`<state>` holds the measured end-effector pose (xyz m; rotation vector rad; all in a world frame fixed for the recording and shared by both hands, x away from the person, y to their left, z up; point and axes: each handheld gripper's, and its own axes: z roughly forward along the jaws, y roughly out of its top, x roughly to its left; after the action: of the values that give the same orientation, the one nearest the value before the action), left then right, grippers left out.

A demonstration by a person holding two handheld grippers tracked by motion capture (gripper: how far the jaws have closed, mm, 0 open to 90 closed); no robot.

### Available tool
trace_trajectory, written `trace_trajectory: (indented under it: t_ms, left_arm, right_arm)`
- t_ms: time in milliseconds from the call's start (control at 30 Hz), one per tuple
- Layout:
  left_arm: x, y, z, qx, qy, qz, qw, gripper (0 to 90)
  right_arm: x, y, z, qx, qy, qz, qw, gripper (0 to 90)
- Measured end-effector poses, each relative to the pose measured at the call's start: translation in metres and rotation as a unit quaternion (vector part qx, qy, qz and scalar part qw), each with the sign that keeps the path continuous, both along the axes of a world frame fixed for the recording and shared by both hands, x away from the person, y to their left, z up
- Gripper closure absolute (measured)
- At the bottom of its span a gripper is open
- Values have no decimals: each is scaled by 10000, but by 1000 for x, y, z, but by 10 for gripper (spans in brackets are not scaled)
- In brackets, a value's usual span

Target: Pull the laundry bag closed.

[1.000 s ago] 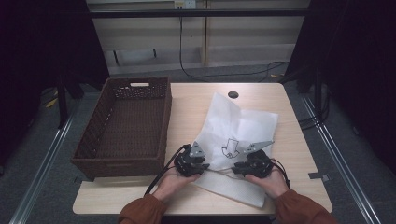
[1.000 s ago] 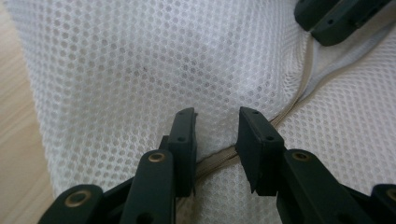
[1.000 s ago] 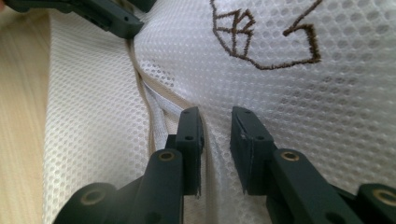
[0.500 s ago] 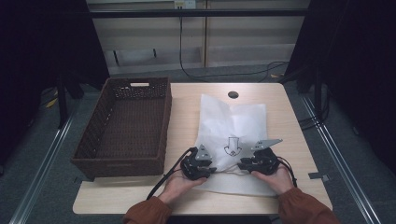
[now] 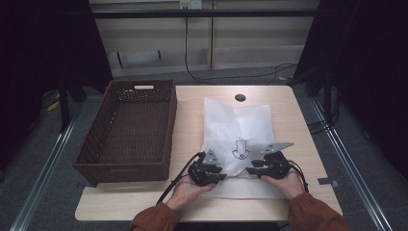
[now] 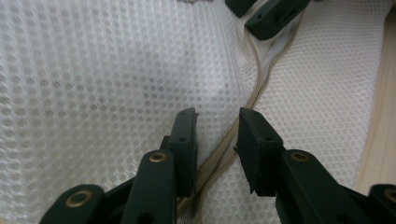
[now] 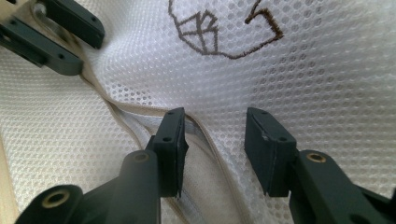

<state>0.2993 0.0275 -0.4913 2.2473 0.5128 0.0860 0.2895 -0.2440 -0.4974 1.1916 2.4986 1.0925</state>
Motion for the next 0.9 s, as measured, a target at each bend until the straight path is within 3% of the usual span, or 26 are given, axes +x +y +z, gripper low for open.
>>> trace_trajectory:
  t_ms: [100,133,300,333,433,533,600,733,767,833,867,900]
  left_arm:
    - [-2,5,7,-65,-65,42,9999,614]
    - [-3,8,10,-80,-28,79,9999,609]
    - [-12,24,24,30,-246,161,9996,551]
    - [-13,28,26,-40,-259,204,9994,533]
    - [-19,41,32,114,-360,345,9987,498]
    - [-26,49,32,92,-423,417,9982,464]
    - [-32,52,33,205,-508,410,9977,426]
    - [-39,62,33,275,-434,438,9977,402]
    - [-39,64,32,429,-420,354,9976,402]
    - [-39,67,26,527,-398,380,9971,387]
    - [-39,69,22,420,-306,482,9975,378]
    - [-40,73,22,392,-342,583,9969,360]
  right_arm:
    - [0,0,2,58,82,-36,9999,544]
    - [-1,0,3,100,63,4,9999,540]
    - [-7,3,10,338,-154,62,9993,514]
    - [-8,4,12,372,-157,51,9992,520]
    - [-10,8,14,397,-225,123,9989,523]
    - [-12,10,20,554,-325,187,9978,526]
    - [-13,12,25,655,-422,219,9967,526]
    - [-14,19,31,800,-571,347,9946,550]
    - [-15,21,33,790,-555,398,9945,561]
    - [-15,28,35,681,-574,466,9949,582]
    - [-15,31,36,651,-575,523,9948,601]
    - [-15,35,37,643,-552,579,9947,611]
